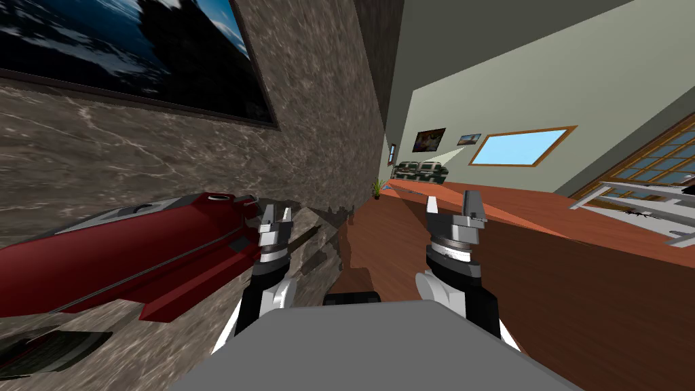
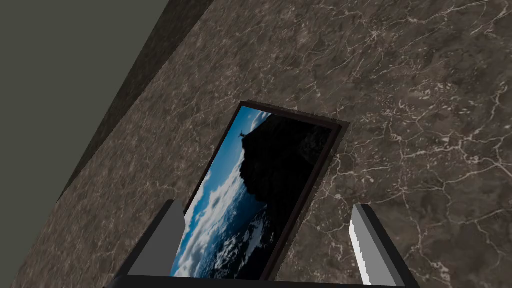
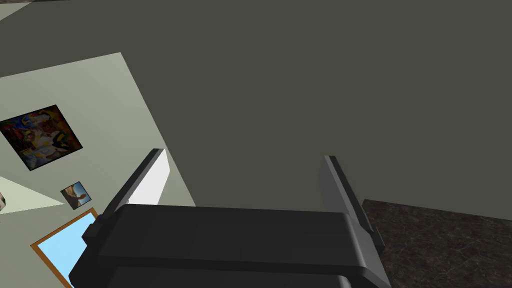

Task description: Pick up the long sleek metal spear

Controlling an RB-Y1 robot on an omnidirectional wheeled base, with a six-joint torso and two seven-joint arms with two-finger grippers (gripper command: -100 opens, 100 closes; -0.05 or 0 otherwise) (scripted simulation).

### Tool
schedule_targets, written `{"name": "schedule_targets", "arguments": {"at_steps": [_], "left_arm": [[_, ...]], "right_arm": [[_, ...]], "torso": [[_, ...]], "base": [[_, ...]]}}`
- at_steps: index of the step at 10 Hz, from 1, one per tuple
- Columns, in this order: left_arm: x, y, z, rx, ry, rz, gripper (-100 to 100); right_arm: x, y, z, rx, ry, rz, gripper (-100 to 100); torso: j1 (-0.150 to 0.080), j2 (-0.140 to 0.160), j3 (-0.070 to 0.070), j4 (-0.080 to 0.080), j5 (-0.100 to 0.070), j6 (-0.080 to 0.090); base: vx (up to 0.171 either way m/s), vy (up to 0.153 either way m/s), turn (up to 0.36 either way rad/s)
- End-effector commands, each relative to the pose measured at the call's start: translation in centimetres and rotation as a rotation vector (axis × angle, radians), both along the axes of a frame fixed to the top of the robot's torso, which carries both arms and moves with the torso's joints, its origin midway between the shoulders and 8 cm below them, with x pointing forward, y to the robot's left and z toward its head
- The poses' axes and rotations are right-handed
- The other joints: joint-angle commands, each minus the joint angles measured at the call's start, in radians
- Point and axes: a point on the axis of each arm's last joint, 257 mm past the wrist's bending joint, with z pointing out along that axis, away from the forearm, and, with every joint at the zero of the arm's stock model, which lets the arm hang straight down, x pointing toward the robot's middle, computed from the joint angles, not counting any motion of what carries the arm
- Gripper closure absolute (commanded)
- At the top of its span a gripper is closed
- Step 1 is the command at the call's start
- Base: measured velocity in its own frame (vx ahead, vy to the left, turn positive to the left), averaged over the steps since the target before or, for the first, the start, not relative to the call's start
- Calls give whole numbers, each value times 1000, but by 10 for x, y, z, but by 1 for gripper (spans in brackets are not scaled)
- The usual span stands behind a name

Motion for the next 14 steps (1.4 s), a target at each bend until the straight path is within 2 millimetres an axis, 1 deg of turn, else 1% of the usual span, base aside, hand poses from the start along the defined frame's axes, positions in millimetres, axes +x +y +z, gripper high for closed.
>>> {"name": "schedule_targets", "arguments": {"at_steps": [1,2,3,5,6,8,9,10,11,14], "left_arm": [[10,-6,-7,20,39,-24,-100],[16,-9,-11,28,65,-36,-100],[16,-9,-11,28,65,-36,-100],[30,-17,-21,45,119,-64,-100],[32,-16,-23,44,130,-63,-100],[49,-24,-36,61,194,-91,-100],[52,-23,-41,59,215,-90,-100],[61,-27,-48,68,250,-103,-100],[63,-26,-51,67,264,-102,-100],[82,-32,-68,84,341,-125,-100]], "right_arm": [[0,0,0,0,0,0,0],[0,0,0,0,0,0,0],[0,0,0,0,0,0,0],[0,0,0,0,0,0,0],[0,0,0,0,0,0,0],[0,0,0,0,0,0,0],[0,0,0,0,0,0,0],[0,0,0,0,0,0,0],[0,0,0,0,0,0,0],[0,0,0,0,0,0,0]], "torso": [[0,0,0,0,0,0],[-1,1,0,0,0,0],[-2,2,1,0,0,0],[-2,2,1,0,0,0],[-2,2,1,0,-1,0],[-2,1,1,0,0,0],[-2,2,1,0,-1,0],[-2,2,1,0,-1,0],[-2,2,1,0,0,0],[-2,1,1,0,0,0]], "base": [[-14,-16,72],[-36,-29,83],[-27,-32,25],[-29,-36,72],[-22,-24,30],[-26,-34,87],[-28,-33,40],[-27,-27,78],[-19,-29,37],[-23,-33,68]]}}
